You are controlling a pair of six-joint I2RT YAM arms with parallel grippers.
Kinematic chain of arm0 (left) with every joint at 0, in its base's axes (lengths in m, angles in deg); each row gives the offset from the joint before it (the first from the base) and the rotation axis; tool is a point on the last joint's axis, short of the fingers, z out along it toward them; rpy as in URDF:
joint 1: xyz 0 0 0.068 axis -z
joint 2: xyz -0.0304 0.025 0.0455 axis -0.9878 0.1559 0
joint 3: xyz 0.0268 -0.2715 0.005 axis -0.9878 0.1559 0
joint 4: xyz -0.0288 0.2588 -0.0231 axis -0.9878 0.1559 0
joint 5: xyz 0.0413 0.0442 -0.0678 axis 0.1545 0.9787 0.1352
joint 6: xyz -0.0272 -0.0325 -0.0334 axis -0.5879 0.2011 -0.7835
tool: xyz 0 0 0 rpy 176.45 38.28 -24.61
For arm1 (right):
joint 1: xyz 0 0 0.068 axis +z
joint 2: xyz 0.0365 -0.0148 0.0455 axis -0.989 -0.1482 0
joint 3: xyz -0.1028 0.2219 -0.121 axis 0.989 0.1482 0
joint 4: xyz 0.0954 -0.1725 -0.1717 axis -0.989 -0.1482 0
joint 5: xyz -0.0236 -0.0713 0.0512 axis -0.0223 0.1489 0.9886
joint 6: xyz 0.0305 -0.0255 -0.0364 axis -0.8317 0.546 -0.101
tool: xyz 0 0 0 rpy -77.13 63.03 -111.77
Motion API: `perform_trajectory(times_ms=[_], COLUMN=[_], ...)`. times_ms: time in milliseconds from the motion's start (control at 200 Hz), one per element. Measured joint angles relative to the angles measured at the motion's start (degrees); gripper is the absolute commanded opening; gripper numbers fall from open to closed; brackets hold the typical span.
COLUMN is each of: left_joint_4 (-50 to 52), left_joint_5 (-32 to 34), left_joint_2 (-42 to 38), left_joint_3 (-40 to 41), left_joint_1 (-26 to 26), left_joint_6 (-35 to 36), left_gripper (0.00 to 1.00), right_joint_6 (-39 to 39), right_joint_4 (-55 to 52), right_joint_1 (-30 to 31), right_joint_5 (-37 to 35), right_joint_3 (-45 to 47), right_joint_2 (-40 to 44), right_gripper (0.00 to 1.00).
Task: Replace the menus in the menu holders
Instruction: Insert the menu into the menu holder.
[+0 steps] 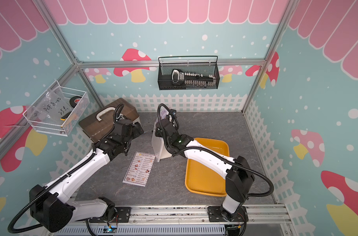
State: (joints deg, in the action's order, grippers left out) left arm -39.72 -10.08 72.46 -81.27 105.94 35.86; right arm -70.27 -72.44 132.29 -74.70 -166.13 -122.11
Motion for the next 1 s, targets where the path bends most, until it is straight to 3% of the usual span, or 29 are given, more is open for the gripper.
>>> perform_trajectory(times_ms=[685, 986, 1001], left_joint_4=[0.2, 0.2, 0.2], left_joint_5=[0.5, 0.9, 0.9], left_joint_2=[0.5, 0.7, 0.7], left_joint_3=[-0.7, -0.7, -0.7], left_joint_1=[0.0, 0.3, 0.3], left_joint_6=[0.3, 0.4, 0.4], left_gripper=[0.97, 0.97, 0.97], right_joint_6=[5.1, 7.7, 7.8], right_joint_4=[1.4, 1.9, 1.9], right_joint_1=[0.2, 0.2, 0.2], right_joint_5=[-0.3, 0.3, 0.3], right_joint_3=[2.5, 1.8, 1.8], right_joint_2=[1.5, 1.5, 1.5], right_gripper=[0.06, 0.1, 0.14])
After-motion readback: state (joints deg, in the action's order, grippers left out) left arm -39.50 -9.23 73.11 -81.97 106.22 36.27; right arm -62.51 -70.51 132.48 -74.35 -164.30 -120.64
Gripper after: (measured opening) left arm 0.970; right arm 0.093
